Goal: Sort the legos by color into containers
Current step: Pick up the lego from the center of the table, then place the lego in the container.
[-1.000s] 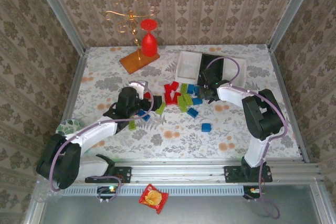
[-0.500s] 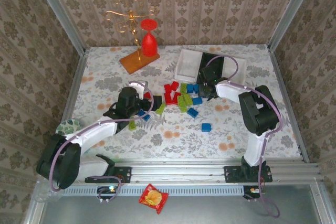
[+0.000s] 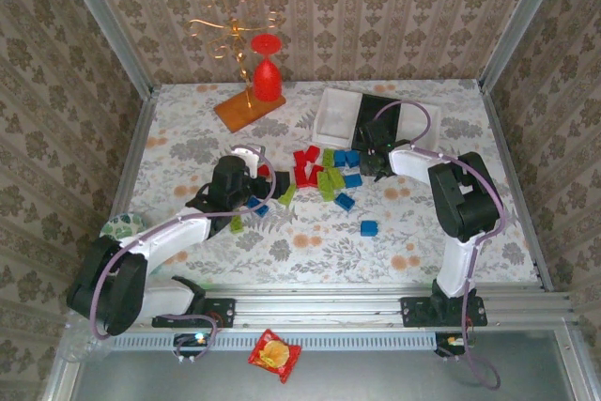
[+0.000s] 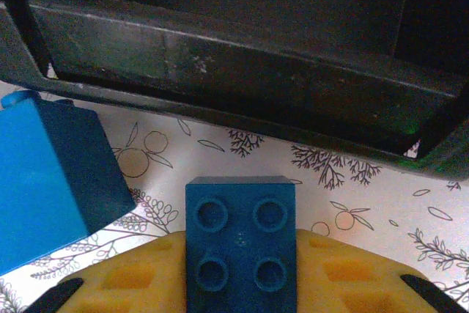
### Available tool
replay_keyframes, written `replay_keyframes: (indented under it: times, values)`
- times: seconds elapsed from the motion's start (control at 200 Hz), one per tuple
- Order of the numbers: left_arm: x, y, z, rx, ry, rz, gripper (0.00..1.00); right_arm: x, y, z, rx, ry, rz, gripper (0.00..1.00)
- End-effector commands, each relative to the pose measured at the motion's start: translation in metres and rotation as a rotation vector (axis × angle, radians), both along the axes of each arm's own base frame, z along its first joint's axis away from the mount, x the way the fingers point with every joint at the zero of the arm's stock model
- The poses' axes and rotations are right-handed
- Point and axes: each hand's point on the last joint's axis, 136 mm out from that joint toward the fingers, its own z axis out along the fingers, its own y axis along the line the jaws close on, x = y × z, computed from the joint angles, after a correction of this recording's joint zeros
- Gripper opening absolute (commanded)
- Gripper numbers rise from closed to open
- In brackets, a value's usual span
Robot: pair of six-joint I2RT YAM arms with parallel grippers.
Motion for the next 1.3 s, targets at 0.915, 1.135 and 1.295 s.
replay_keyframes:
  times: [0.915, 1.135, 1.295]
  values:
    - [-0.006, -0.037, 0.031, -0.045, -0.034, -0.084, 1.0, 0.089, -0.146, 0.1, 0.067, -0.211, -0.336, 0.48]
    - [-0.012, -0.044, 0.025, 0.005, -0.022, -0.162, 1.0, 0.04, -0.106, 0.142, 0.065, -0.274, -0.231, 0.64]
    - [-0.037, -0.07, 0.031, -0.065, -0.041, -0.368, 1.0, -0.035, -0.06, 0.131, 0.077, -0.251, -0.131, 0.7]
